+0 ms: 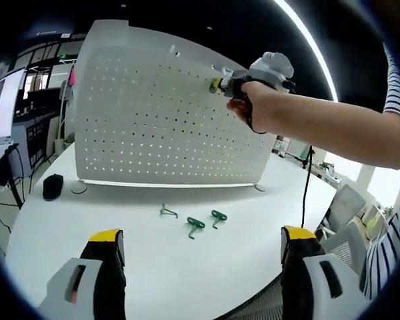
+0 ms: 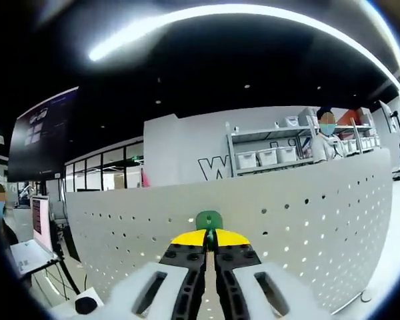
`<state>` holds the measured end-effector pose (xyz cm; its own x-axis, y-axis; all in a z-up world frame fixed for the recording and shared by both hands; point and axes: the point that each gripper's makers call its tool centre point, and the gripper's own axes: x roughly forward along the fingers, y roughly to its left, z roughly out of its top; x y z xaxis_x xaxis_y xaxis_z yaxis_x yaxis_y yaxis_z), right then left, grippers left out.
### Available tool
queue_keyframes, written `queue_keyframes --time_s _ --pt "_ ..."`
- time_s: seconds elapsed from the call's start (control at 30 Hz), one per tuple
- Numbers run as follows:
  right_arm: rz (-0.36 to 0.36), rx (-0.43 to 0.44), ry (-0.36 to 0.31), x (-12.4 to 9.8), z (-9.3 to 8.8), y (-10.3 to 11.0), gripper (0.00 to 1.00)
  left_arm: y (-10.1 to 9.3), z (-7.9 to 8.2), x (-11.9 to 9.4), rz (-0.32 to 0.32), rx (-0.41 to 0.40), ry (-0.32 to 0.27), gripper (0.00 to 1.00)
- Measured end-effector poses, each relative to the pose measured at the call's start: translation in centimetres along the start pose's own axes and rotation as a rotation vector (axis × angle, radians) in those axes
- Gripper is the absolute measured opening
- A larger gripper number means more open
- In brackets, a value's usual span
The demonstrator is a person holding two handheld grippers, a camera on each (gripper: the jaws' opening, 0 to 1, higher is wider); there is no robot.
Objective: Insert the hook assembly into the mounting plate slot until the hook locks in place.
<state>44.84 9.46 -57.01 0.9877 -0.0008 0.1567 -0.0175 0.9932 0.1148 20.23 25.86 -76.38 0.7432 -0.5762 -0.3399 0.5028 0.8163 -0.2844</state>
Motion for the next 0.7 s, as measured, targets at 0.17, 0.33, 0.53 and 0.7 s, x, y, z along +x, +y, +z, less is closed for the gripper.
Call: queue_keyframes --time_s 0.17,0.33,0.53,0.7 --pt "-0.005 -0.004 -0.002 0.34 0.05 -0.26 0.00 -0.03 -0.08 0.06 -0.001 -0.001 0.005 0.99" --pt "-0.011 -0.009 0.000 0.64 -0.25 -0.28 0.00 -0.02 -0.14 0.06 -0.001 -0.007 0.007 0.99" --pt "-0.029 -0.013 0.000 0.95 -0.53 -0.50 0.00 0.07 -0.18 0.03 0.002 -0.015 0.007 0.99" --pt "-0.047 -0.010 0.008 1.00 -0.81 -0.61 0.00 0.16 -0.29 0.03 0.005 -0.017 0.010 0.99"
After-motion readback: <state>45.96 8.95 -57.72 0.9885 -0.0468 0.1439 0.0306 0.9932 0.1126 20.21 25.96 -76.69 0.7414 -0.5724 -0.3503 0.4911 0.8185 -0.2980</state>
